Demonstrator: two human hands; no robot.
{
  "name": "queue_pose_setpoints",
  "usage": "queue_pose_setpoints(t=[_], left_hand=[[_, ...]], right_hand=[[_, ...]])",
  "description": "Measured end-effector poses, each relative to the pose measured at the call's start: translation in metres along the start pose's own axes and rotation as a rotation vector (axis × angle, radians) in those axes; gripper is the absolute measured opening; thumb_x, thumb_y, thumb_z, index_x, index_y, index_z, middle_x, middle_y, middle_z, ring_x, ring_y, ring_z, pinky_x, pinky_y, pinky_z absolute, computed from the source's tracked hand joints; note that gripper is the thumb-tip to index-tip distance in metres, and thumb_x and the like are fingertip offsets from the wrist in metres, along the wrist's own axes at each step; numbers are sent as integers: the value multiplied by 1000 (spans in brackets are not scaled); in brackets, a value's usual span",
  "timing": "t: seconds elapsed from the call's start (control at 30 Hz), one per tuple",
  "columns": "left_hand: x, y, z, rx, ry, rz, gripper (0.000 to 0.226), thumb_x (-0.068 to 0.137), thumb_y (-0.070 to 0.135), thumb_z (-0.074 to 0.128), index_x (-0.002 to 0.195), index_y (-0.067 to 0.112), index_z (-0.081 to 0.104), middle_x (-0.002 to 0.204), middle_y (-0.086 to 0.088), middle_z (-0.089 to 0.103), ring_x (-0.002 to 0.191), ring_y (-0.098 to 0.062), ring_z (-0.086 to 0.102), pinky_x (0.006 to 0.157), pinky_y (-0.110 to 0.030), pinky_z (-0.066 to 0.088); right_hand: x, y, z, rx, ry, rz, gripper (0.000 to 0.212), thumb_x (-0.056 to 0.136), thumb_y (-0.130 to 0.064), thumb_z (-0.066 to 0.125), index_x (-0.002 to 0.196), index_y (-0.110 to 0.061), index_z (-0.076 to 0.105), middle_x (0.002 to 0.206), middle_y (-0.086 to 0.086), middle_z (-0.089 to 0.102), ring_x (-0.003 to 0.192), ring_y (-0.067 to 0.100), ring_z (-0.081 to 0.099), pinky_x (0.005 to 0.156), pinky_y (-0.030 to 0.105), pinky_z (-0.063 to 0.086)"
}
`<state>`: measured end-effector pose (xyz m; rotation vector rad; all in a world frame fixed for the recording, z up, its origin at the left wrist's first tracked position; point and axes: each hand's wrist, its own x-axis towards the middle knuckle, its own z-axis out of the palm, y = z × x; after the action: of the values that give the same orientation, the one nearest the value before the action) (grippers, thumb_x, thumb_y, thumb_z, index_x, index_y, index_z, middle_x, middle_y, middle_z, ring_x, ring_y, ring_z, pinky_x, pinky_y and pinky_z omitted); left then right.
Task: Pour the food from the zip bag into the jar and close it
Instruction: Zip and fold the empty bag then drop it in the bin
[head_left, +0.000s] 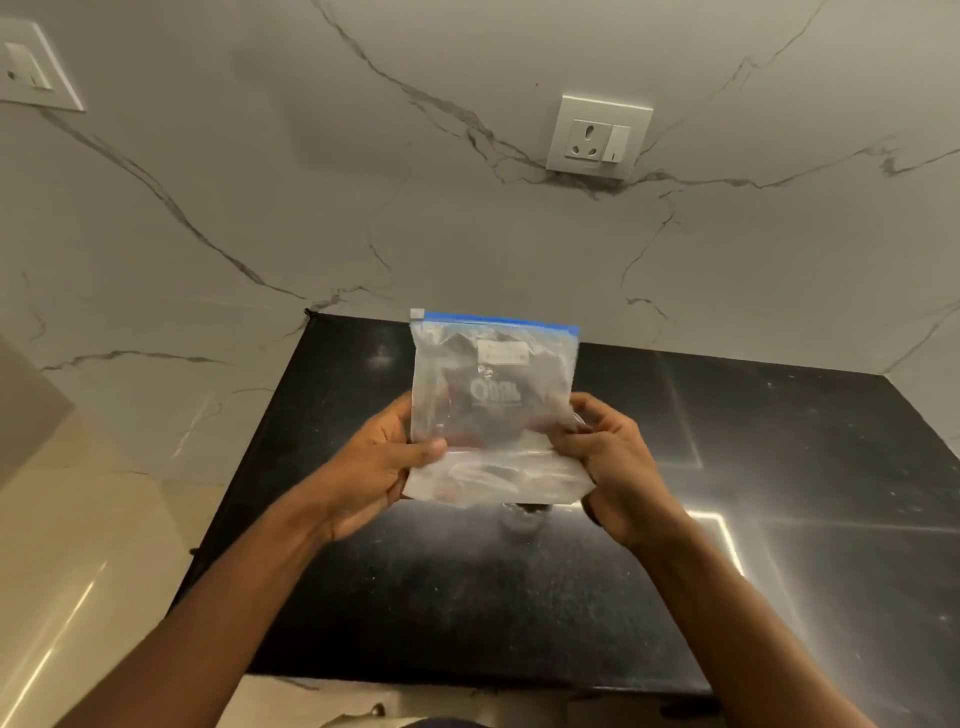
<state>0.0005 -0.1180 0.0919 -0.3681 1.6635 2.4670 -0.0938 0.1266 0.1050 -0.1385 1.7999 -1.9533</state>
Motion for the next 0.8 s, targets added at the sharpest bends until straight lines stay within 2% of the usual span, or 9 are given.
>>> queue_pose_setpoints(t=[0.13, 0.2, 0.27, 0.33, 0.4, 0.47, 0.6, 0.73, 0.8], left_hand=[[-6, -2, 2, -10, 142, -102, 17, 106, 4, 53, 108, 5, 70, 106, -18, 80, 91, -30, 82, 65, -37, 68], [-6, -6, 2, -41, 181, -124, 24, 108, 9, 48, 101, 3, 69, 113, -23, 74, 88, -31, 81, 67, -39, 69], [-8, -7, -1, -239, 180, -159, 28, 106, 20, 48, 114, 4, 70, 127, -24, 72, 102, -39, 79, 72, -47, 68], [-14, -7, -5, -361, 100, -201, 49, 97, 45, 57, 133, 12, 65, 135, -22, 71, 117, -44, 73, 83, -53, 65], [-18, -8, -3, -191, 25, -233, 71, 78, 67, 76, 133, 25, 66, 135, -15, 73, 120, -38, 73, 88, -50, 63], [-19, -17, 4, 134, 74, -228, 88, 54, 59, 97, 131, 33, 65, 133, -11, 72, 116, -32, 74, 88, -45, 65], [-14, -27, 16, 64, 354, -89, 79, 60, 16, 94, 132, 21, 62, 127, -12, 72, 111, -30, 75, 80, -40, 68], [-17, -38, 26, 107, 463, 81, 75, 64, 20, 93, 131, 25, 59, 127, -7, 69, 113, -29, 73, 81, -41, 68], [-22, -49, 35, 144, 536, 130, 77, 69, 21, 94, 135, 27, 56, 128, -4, 68, 113, -27, 72, 84, -42, 68]], right_hand=[[0, 10, 2, -6, 33, 47, 37, 98, 4, 52, 92, -17, 83, 107, 13, 80, 90, 32, 79, 71, 49, 64], [1, 13, 1, 17, -24, 45, 35, 99, 6, 50, 80, -6, 77, 113, 10, 79, 100, 33, 78, 73, 45, 65], [2, 14, -1, -46, -90, -8, 47, 96, 16, 41, 67, -7, 70, 118, 8, 77, 111, 34, 73, 74, 43, 64], [3, 12, -1, -248, -130, -141, 50, 89, 23, 37, 64, -6, 69, 115, 13, 73, 111, 37, 68, 79, 47, 61], [1, 6, 2, -473, -170, -247, 46, 83, 25, 38, 66, -4, 69, 109, 21, 67, 107, 40, 64, 84, 52, 60], [1, 4, 4, -532, -188, -248, 43, 86, 23, 40, 71, -3, 71, 113, 21, 67, 108, 40, 64, 89, 59, 59], [-3, 9, -3, -39, -162, -11, 33, 95, -17, 53, 123, -18, 70, 128, 11, 69, 116, 41, 68, 89, 65, 59], [-25, 32, 3, 434, -288, 112, 54, 100, -42, 62, 147, -18, 52, 143, 16, 64, 131, 39, 62, 101, 56, 55], [-34, 43, 12, 571, -259, 154, 79, 87, -47, 78, 151, -14, 46, 145, 18, 62, 134, 39, 61, 105, 54, 54]])
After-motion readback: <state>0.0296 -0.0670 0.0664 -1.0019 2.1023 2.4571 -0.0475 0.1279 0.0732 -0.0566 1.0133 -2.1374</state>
